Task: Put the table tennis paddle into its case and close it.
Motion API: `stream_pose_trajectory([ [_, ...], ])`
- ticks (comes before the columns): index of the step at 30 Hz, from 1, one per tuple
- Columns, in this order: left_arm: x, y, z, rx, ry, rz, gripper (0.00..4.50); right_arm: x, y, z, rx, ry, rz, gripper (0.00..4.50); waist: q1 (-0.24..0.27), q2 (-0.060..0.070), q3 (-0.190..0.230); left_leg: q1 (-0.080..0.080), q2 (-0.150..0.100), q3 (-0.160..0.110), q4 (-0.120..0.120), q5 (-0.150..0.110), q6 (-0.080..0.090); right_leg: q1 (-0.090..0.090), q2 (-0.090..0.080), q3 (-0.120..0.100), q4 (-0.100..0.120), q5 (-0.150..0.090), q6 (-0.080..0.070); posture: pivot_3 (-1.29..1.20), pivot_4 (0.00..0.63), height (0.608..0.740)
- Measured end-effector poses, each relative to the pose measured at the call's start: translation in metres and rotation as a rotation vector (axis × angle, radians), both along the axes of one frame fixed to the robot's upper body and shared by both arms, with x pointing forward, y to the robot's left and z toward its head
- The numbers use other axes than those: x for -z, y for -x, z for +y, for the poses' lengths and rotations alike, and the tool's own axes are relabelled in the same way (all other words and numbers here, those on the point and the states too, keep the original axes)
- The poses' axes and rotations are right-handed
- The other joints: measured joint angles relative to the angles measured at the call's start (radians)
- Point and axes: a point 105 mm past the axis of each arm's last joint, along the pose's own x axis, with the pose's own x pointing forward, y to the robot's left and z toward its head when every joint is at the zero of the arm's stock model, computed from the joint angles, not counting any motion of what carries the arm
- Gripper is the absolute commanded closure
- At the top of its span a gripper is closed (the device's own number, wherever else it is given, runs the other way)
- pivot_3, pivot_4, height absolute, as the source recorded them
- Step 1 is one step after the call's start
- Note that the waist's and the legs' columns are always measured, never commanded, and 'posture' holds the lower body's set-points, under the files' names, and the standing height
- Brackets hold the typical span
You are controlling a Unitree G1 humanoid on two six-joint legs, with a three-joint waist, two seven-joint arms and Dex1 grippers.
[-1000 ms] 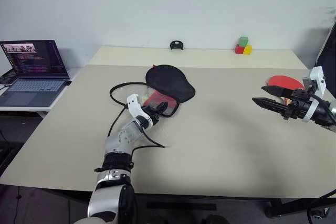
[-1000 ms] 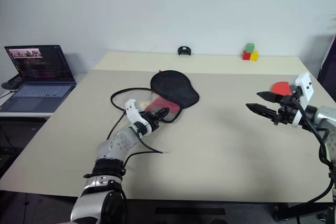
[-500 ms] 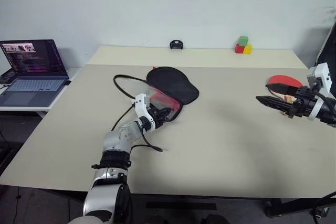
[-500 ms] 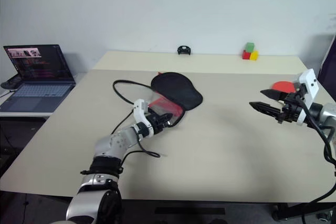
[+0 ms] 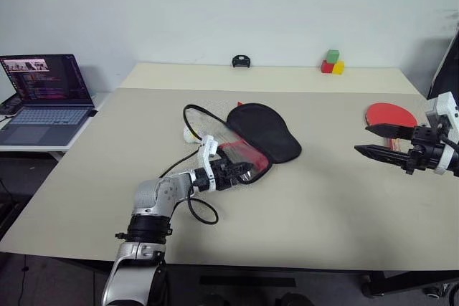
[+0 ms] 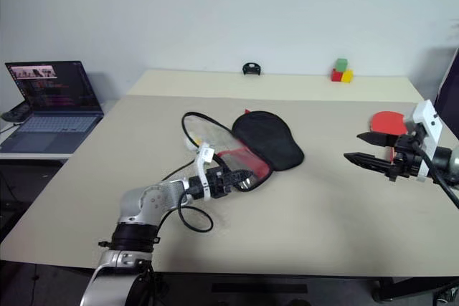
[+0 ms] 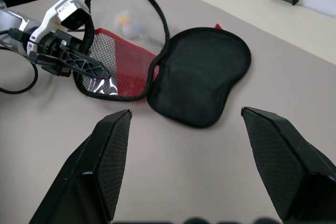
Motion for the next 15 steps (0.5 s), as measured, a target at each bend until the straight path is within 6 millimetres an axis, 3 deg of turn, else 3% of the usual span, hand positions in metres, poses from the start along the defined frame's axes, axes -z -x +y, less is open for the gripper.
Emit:
stream_pose_trajectory([
  [8, -0.004, 0.025, -0.006, 0.188, -0.018, -0.008, 4.47, 0.001, 0.006, -0.003, 0.010, 0.003, 0.014, 0.82, -0.001, 0.000, 0.000, 0.001, 0.000, 0.000, 0.000, 0.000, 0.001, 0.000, 0.000, 0.000, 0.000, 0.000, 0.000, 0.00, 0.150, 0.740],
  [15, 0.002, 0.024, 0.028, 0.159, -0.094, 0.004, 4.47, 0.002, 0.007, 0.000, 0.008, -0.003, 0.019, 0.82, -0.001, 0.000, 0.000, 0.000, 0.000, 0.000, 0.000, 0.000, 0.001, 0.000, 0.000, 0.000, 0.000, 0.000, 0.000, 0.00, 0.150, 0.740],
])
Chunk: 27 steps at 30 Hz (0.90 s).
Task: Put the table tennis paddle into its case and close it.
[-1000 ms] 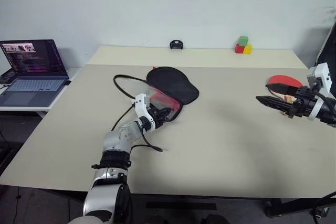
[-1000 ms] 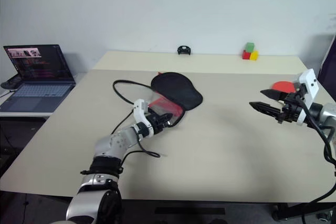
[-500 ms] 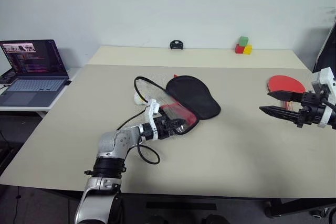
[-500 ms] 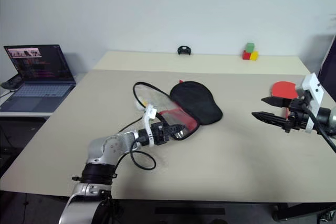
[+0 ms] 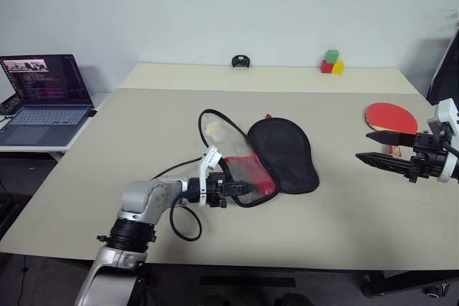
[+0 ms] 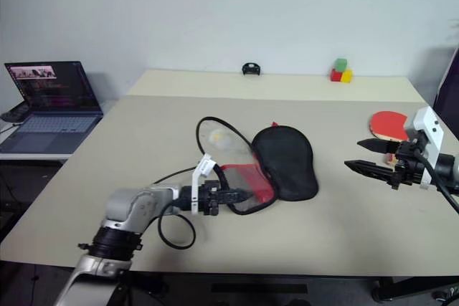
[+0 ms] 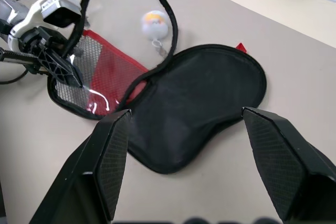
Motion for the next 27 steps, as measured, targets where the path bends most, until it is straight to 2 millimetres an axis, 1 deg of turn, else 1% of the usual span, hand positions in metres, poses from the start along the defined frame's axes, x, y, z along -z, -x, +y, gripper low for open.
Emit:
stream_pose_trajectory([
  [1, 0.002, -0.003, 0.007, -0.021, -0.018, -0.003, 4.47, 0.000, 0.000, 0.000, 0.000, 0.000, -0.001, 0.82, 0.000, 0.000, 0.000, 0.000, 0.000, 0.000, 0.000, 0.000, 0.000, 0.000, 0.000, 0.000, 0.000, 0.000, 0.000, 0.00, 0.150, 0.740],
  [3, 0.006, -0.011, 0.028, -0.089, -0.052, -0.005, 4.47, 0.000, 0.000, 0.001, -0.001, -0.001, -0.002, 0.82, -0.001, 0.000, 0.000, 0.000, 0.000, 0.000, 0.000, 0.000, 0.000, 0.000, 0.000, 0.000, 0.000, 0.000, 0.000, 0.00, 0.150, 0.740],
  [5, 0.005, -0.020, 0.046, -0.150, -0.077, -0.022, 4.47, 0.001, -0.001, 0.002, -0.003, -0.006, -0.001, 0.82, -0.001, 0.000, 0.000, 0.000, 0.000, 0.000, 0.000, 0.000, 0.000, 0.000, 0.000, 0.000, 0.000, 0.000, 0.000, 0.00, 0.150, 0.740],
  [7, 0.002, -0.024, 0.053, -0.174, -0.082, -0.042, 4.47, 0.001, -0.001, 0.003, -0.007, -0.010, -0.003, 0.82, 0.000, 0.000, 0.000, 0.000, 0.000, 0.000, 0.000, 0.000, 0.000, 0.000, 0.000, 0.000, 0.000, 0.000, 0.000, 0.00, 0.150, 0.740],
  [12, 0.001, -0.033, 0.059, -0.204, -0.116, -0.089, 4.47, 0.000, -0.006, 0.012, -0.032, -0.012, -0.009, 0.82, 0.000, 0.000, 0.000, -0.001, 0.000, -0.001, 0.000, 0.000, 0.000, -0.001, 0.000, -0.001, -0.001, 0.000, 0.000, 0.00, 0.150, 0.740],
  [15, 0.007, -0.038, 0.065, -0.221, -0.172, -0.110, 3.79, 0.002, -0.007, 0.016, -0.044, -0.022, 0.000, 0.82, 0.000, 0.000, 0.000, -0.001, 0.000, -0.001, 0.000, 0.000, 0.000, -0.001, 0.000, -0.001, -0.001, 0.000, 0.000, 0.00, 0.150, 0.740],
  [21, 0.006, -0.043, 0.069, -0.235, -0.222, -0.151, 1.68, 0.008, -0.010, 0.023, -0.067, -0.034, 0.016, 0.82, 0.000, 0.000, 0.000, -0.001, 0.000, -0.001, 0.000, 0.000, 0.000, -0.001, -0.001, -0.001, -0.001, 0.000, 0.000, 0.00, 0.150, 0.740],
  [23, 0.010, -0.045, 0.076, -0.259, -0.251, -0.150, 1.68, 0.008, -0.010, 0.025, -0.068, -0.036, 0.021, 0.82, -0.001, 0.000, 0.000, -0.001, 0.000, -0.001, 0.000, 0.000, 0.000, -0.002, 0.000, -0.001, 0.000, 0.000, 0.000, 0.00, 0.150, 0.740],
  [27, 0.009, -0.045, 0.093, -0.293, -0.306, -0.166, 1.68, 0.013, -0.013, 0.029, -0.063, -0.056, 0.043, 0.82, -0.003, 0.000, 0.000, -0.002, 0.000, 0.000, 0.000, 0.000, 0.000, -0.003, 0.000, 0.000, 0.000, 0.000, 0.000, 0.00, 0.150, 0.740],
])
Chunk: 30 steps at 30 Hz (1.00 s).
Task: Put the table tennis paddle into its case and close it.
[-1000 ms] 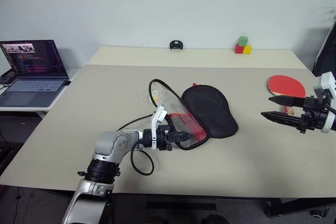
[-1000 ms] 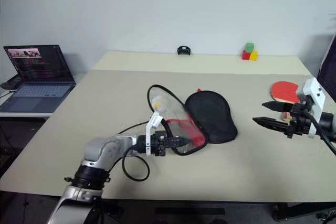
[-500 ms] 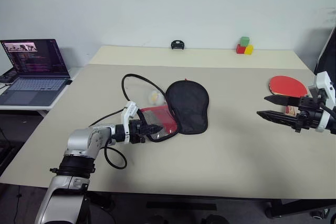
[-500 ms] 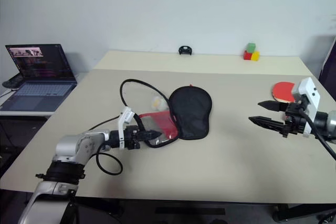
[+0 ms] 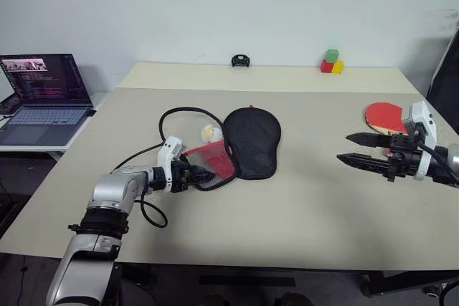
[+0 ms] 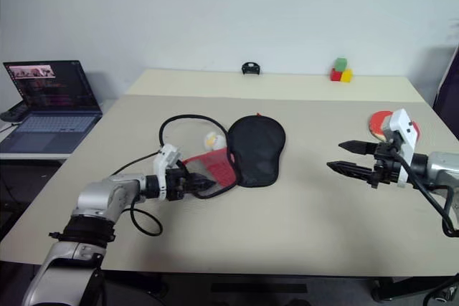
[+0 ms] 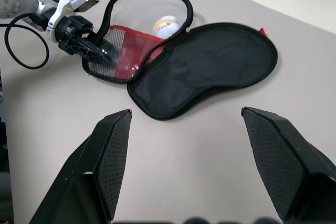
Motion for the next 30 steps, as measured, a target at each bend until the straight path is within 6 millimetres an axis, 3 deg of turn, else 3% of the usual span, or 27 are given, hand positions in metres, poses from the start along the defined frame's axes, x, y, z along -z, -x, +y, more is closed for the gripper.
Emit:
stream_pose_trajectory([
  [9, 0.003, 0.026, 0.042, -0.081, -0.048, -0.003, 1.68, 0.001, -0.006, 0.009, 0.000, -0.035, 0.012, 0.82, -0.004, 0.000, 0.000, -0.006, 0.000, 0.000, 0.000, 0.000, 0.000, -0.006, 0.000, 0.000, 0.001, 0.000, 0.000, 0.00, 0.150, 0.740],
  [16, 0.002, 0.045, 0.091, -0.264, -0.051, -0.009, 1.68, -0.002, -0.016, 0.030, -0.004, -0.137, 0.038, 0.82, -0.015, 0.000, 0.000, -0.006, 0.001, 0.000, 0.000, 0.000, 0.000, -0.006, 0.000, 0.000, 0.001, 0.000, 0.000, 0.00, 0.150, 0.740],
  [18, -0.011, 0.049, 0.107, -0.330, -0.005, -0.054, 1.68, -0.003, -0.021, 0.039, 0.003, -0.188, 0.067, 0.82, -0.019, 0.000, 0.000, -0.007, 0.001, -0.001, 0.000, 0.000, 0.000, -0.007, 0.000, 0.000, 0.001, 0.000, 0.000, 0.00, 0.150, 0.740],
  [21, -0.046, 0.049, 0.114, -0.347, 0.043, -0.172, 1.68, -0.003, -0.026, 0.054, -0.016, -0.225, 0.095, 0.82, -0.017, 0.000, 0.000, -0.008, 0.001, -0.001, 0.000, 0.000, 0.000, -0.007, -0.001, -0.001, 0.001, 0.000, 0.000, 0.00, 0.150, 0.740],
  [25, -0.086, 0.041, 0.107, -0.328, 0.110, -0.303, 1.68, 0.003, -0.045, 0.076, -0.006, -0.221, 0.116, 0.82, -0.010, 0.000, 0.000, -0.007, 0.000, -0.001, 0.000, 0.000, 0.000, -0.007, -0.001, -0.002, 0.001, 0.000, 0.000, 0.00, 0.150, 0.740],
  [30, -0.119, 0.034, 0.096, -0.293, 0.177, -0.393, 1.68, 0.017, -0.079, 0.097, 0.090, -0.227, 0.201, 0.82, -0.022, 0.000, 0.000, -0.008, 0.000, 0.000, 0.000, 0.001, -0.002, -0.009, -0.001, -0.001, 0.002, 0.000, -0.001, 0.00, 0.150, 0.740],
])
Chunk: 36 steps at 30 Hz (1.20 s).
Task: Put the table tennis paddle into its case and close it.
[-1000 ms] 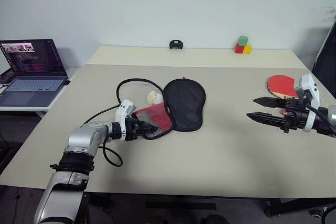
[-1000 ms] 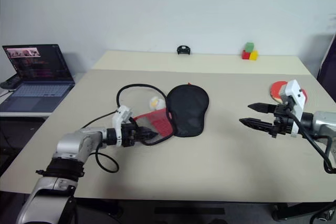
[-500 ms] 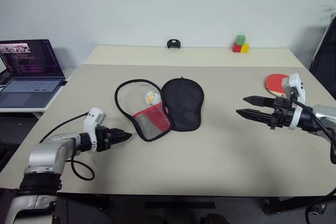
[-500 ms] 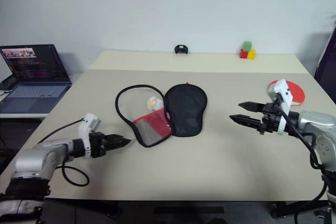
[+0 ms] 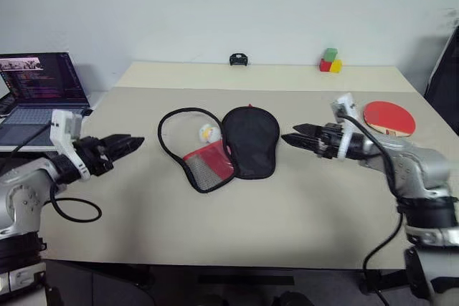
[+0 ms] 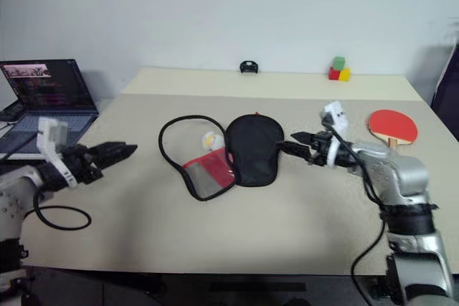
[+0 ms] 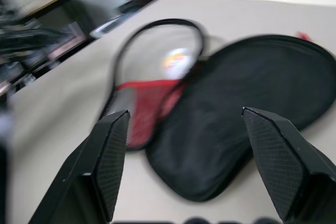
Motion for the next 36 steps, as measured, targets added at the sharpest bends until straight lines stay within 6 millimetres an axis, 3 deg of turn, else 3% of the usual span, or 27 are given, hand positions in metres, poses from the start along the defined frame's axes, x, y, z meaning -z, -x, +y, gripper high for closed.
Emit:
stream_pose_trajectory([
  [3, -0.006, 0.000, -0.004, 0.024, 0.012, -0.012, 1.68, 0.008, -0.017, 0.009, 0.049, 0.022, 0.057, 0.82, -0.005, 0.000, 0.000, -0.004, 0.000, 0.001, 0.000, 0.001, -0.002, -0.005, 0.000, 0.001, 0.000, 0.000, 0.000, 0.00, 0.150, 0.740],
  [10, 0.004, -0.002, -0.018, 0.094, -0.008, 0.026, 1.68, 0.044, -0.049, 0.008, 0.177, 0.106, 0.141, 0.82, -0.008, 0.000, 0.000, -0.008, 0.000, 0.003, 0.000, 0.002, -0.003, -0.011, 0.001, 0.003, 0.002, 0.000, 0.000, 0.00, 0.150, 0.740],
  [14, 0.007, -0.002, -0.024, 0.138, -0.027, 0.028, 1.68, 0.061, -0.057, 0.012, 0.187, 0.135, 0.147, 0.82, -0.010, 0.000, 0.000, -0.008, 0.000, 0.004, 0.000, 0.002, -0.003, -0.012, 0.001, 0.004, 0.003, 0.000, 0.000, 0.00, 0.150, 0.740],
  [18, 0.010, -0.005, -0.030, 0.177, -0.039, 0.037, 1.68, 0.075, -0.059, 0.027, 0.163, 0.136, 0.171, 0.82, -0.018, 0.000, 0.000, -0.008, 0.000, 0.004, 0.000, 0.002, -0.004, -0.013, 0.001, 0.004, 0.004, 0.000, 0.000, 0.00, 0.150, 0.740],
  [33, 0.010, -0.011, -0.034, 0.202, -0.056, 0.028, 1.68, 0.073, -0.055, 0.062, 0.061, 0.155, 0.155, 0.82, -0.032, 0.000, 0.000, -0.007, 0.000, 0.004, 0.001, 0.004, -0.006, -0.015, 0.001, 0.004, 0.010, 0.000, 0.000, 0.00, 0.150, 0.740],
  [36, 0.010, -0.011, -0.033, 0.201, -0.060, 0.020, 1.66, 0.076, -0.054, 0.068, 0.053, 0.170, 0.155, 1.41, -0.032, 0.000, 0.000, -0.007, 0.000, 0.004, 0.001, 0.004, -0.007, -0.015, 0.001, 0.004, 0.012, 0.000, 0.000, 0.00, 0.150, 0.740],
])
